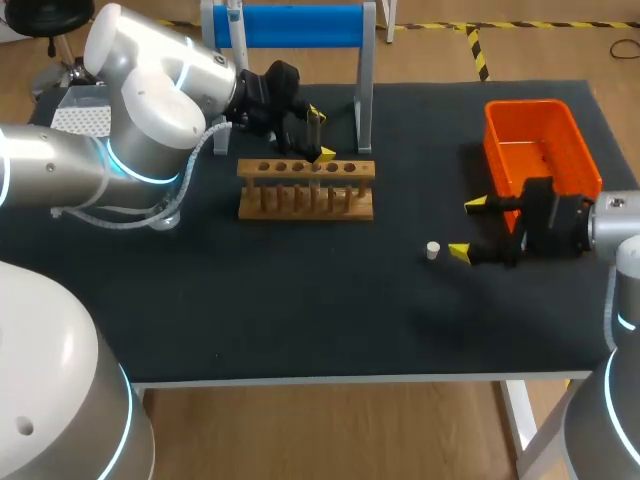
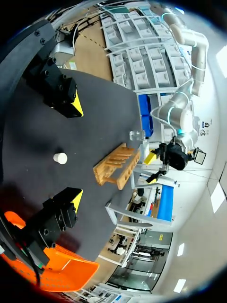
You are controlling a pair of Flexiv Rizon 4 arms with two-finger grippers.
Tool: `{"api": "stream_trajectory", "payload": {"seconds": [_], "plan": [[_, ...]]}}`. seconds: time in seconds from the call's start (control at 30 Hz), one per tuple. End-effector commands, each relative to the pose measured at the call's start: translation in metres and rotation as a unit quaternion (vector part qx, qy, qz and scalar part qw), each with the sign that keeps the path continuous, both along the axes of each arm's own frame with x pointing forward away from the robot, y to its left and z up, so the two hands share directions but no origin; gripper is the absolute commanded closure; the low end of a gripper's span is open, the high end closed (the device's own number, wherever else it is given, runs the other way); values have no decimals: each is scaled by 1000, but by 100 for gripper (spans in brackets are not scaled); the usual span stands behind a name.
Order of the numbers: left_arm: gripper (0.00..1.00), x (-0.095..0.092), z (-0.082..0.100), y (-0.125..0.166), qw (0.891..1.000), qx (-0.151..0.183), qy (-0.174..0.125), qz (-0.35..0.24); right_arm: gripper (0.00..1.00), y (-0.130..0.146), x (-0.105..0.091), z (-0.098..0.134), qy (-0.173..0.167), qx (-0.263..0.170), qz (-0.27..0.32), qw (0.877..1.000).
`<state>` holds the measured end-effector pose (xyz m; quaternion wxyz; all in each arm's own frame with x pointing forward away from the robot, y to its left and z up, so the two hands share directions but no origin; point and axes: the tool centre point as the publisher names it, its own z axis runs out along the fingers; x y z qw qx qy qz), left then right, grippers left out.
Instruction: Invert the test tube, pick up the pipette, mount the tip to pipette, aspirate from beaker and dispense into the tube, eject the tip, return the pipette, and cap with the stopper.
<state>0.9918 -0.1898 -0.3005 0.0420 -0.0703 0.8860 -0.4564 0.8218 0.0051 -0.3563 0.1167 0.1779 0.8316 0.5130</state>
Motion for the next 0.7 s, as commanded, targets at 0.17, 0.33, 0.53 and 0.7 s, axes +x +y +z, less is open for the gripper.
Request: {"api": "stream_trajectory", "payload": {"seconds": [0.17,0.33,0.53,0.7], "plan": [[0,1,0,0,1000,1,2,-1,0,6,-1,-30,14,-1,4,1000],[0,1,0,0,1000,1,2,-1,0,8,-1,-43,10,-4,2,1000],[0,1,0,0,1000,1,2,-1,0,13,3,-56,8,-10,-5,1000],[0,1,0,0,1000,1,2,-1,0,18,6,-61,9,-13,-8,1000]]}}
